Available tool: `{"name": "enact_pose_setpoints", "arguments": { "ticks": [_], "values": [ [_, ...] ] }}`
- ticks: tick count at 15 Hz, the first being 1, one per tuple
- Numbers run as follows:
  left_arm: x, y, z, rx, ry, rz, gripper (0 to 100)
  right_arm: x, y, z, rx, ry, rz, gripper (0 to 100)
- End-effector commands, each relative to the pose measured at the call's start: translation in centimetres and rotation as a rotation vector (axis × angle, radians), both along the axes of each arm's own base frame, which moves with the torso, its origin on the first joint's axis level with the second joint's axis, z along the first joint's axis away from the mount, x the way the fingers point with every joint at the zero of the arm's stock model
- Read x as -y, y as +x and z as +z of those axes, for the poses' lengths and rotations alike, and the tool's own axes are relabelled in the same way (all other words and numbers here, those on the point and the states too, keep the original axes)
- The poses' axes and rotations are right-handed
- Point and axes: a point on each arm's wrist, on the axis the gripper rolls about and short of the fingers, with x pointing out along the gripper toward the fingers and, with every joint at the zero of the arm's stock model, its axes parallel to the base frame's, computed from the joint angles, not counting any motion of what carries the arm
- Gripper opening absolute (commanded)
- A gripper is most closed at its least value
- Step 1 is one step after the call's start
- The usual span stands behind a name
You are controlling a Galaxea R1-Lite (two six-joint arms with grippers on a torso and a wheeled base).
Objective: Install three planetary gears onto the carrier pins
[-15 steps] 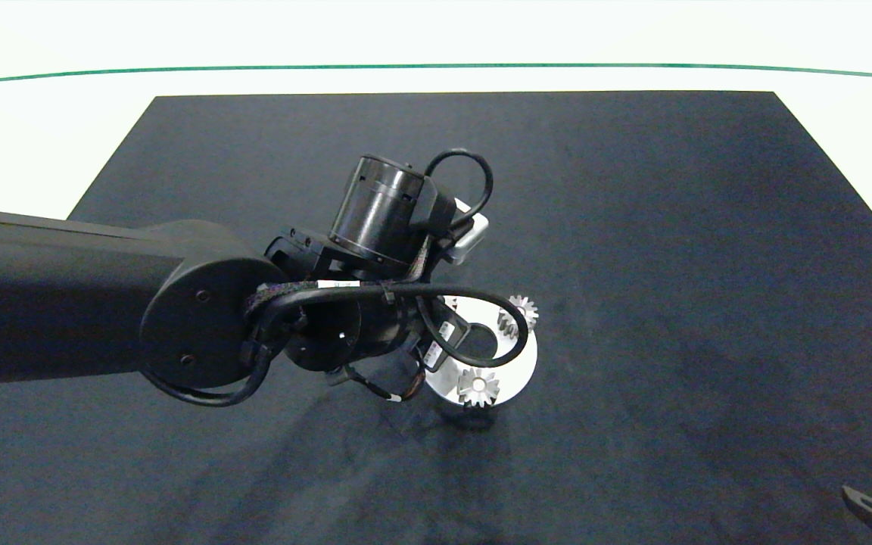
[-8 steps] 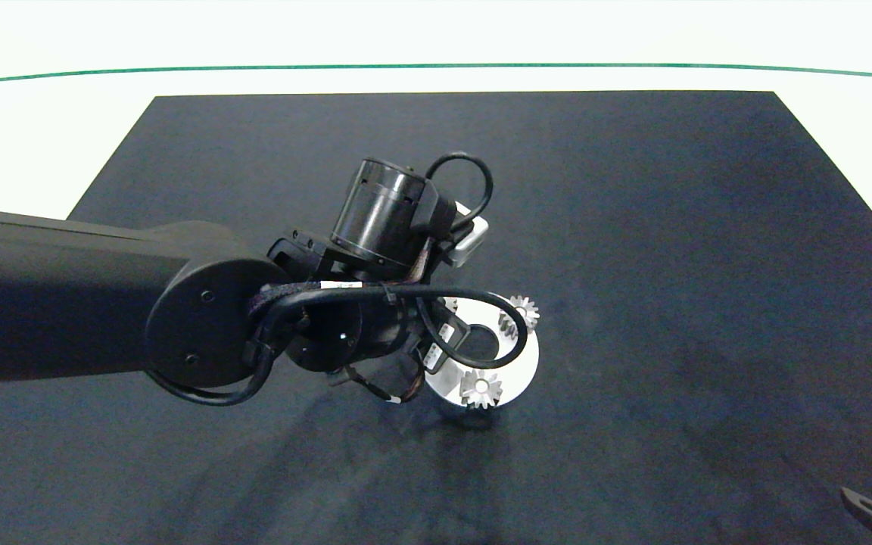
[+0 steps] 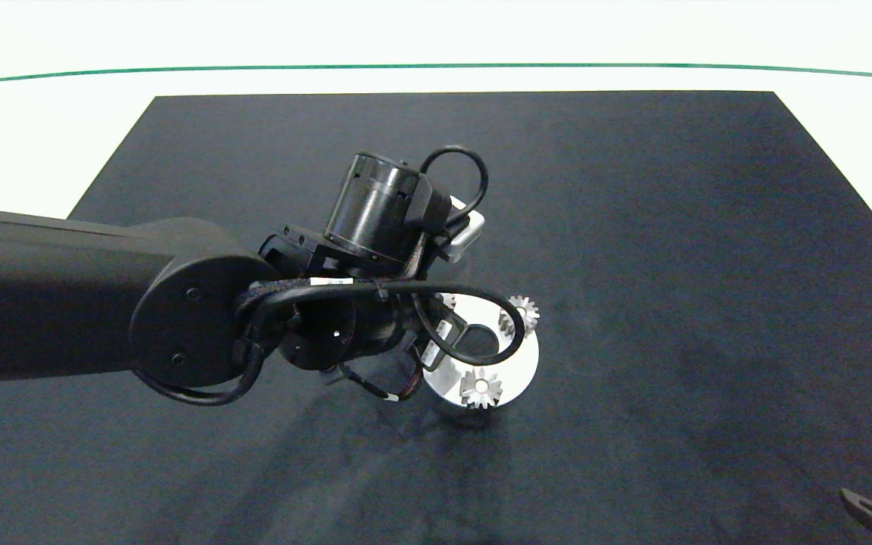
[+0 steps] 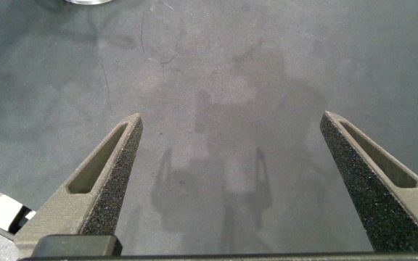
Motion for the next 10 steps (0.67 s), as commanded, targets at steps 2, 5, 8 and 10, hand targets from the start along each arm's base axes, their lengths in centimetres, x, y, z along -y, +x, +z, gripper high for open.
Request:
{"name": "enact_pose_setpoints", "arguments": {
  "ticks": [2,5,8,10],
  "values": [
    [-0.08,0.05,-0.25,-0.005,0.006,0.006,0,-0.01,0.02,-0.02,-0.001,-0.003,-0.001,100],
    [0.11,-0.07,-0.26,-0.005,0.005,0.0,0,-0.01,0.02,-0.02,-0.002,-0.001,-0.001,100],
    [0.24,-0.01,-0.47,-0.012,0.005,0.002,0,-0.01,0.02,0.0,0.0,-0.002,-0.001,100],
    [0.28,0.03,-0.47,-0.01,0.005,0.001,0,0.01,0.0,0.01,0.001,-0.001,-0.001,100]
  ]
}}
